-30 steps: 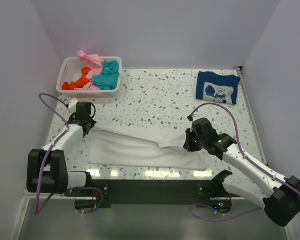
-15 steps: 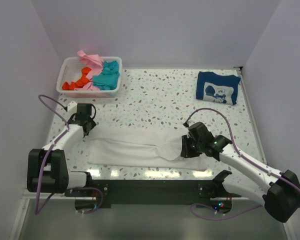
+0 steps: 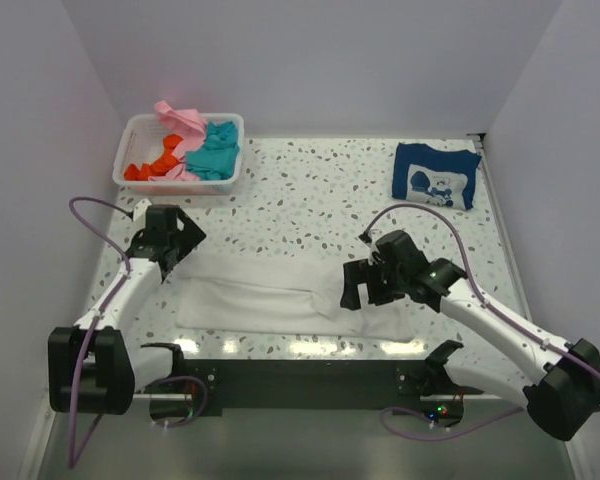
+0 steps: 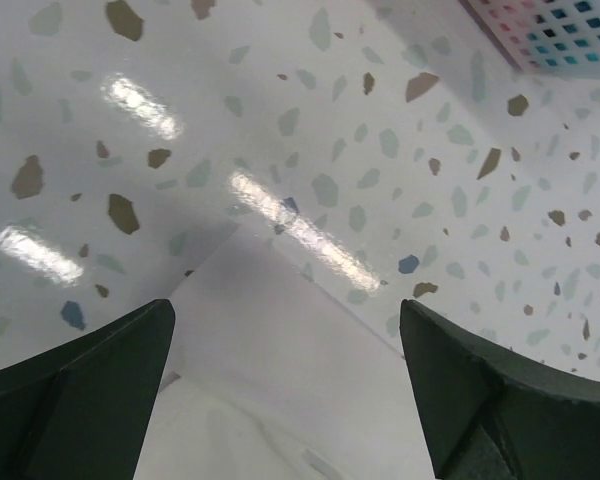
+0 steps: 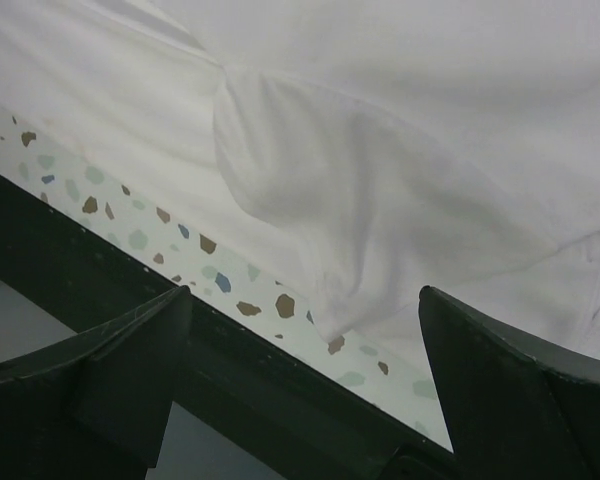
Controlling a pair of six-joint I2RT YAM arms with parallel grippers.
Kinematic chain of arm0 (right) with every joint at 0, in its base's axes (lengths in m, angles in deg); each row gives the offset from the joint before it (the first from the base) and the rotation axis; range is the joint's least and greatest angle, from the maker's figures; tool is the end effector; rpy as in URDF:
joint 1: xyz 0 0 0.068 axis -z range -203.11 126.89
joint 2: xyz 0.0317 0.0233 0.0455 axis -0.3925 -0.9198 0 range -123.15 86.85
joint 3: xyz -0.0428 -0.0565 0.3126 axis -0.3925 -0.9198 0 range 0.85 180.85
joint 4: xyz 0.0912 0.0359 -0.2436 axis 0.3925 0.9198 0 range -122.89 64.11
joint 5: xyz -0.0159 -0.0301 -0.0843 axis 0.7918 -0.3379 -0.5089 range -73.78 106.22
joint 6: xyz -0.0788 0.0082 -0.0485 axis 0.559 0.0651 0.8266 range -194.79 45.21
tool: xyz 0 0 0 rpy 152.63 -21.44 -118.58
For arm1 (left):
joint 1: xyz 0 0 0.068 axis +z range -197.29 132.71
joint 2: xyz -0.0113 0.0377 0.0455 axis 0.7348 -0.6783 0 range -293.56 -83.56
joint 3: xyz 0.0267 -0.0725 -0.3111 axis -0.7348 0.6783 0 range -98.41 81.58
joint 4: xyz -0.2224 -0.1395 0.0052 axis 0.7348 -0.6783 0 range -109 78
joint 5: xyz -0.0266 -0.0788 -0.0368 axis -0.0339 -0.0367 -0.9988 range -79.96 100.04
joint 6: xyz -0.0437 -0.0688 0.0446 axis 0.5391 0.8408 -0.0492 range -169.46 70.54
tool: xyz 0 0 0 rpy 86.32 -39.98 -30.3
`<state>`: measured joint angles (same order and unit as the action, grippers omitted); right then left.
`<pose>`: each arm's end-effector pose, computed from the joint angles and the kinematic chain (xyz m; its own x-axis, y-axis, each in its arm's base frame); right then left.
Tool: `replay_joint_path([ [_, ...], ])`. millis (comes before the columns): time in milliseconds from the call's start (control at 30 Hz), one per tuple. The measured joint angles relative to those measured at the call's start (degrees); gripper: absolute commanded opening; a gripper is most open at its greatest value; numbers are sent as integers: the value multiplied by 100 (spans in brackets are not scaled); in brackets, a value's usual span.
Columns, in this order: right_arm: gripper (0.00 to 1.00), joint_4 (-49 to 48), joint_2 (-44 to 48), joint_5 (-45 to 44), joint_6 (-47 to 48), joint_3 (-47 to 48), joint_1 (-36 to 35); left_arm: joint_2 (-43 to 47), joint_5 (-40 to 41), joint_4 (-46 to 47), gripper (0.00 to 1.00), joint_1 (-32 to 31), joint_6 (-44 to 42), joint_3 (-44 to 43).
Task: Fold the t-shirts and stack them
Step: Fold the tshirt
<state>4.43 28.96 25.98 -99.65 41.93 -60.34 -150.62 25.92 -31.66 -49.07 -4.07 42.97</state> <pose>0.1493 0.1312 0.2381 -0.8693 -0.1402 -0.4739 -0.3415 0.8635 0.3710 0.2468 0.0152 0.2223 -0.4138 -0.6722 -0.6140 -0.6371 0.6955 -0.3322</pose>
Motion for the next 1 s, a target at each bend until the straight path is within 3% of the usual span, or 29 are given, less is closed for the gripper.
replay_joint_path([
  [267, 99, -227, -1099, -439, -623, 52, 101, -658, -1204, 686, 100, 0, -129, 339],
  [567, 99, -608, -2074, -651, -866, -92, 964, -863, -1276, 822, 100, -2, -214, 507],
  [1000, 99, -1246, -4301, -546, -511, 2070, 1947, 87, -1244, 901, 100, -205, -90, 1241],
])
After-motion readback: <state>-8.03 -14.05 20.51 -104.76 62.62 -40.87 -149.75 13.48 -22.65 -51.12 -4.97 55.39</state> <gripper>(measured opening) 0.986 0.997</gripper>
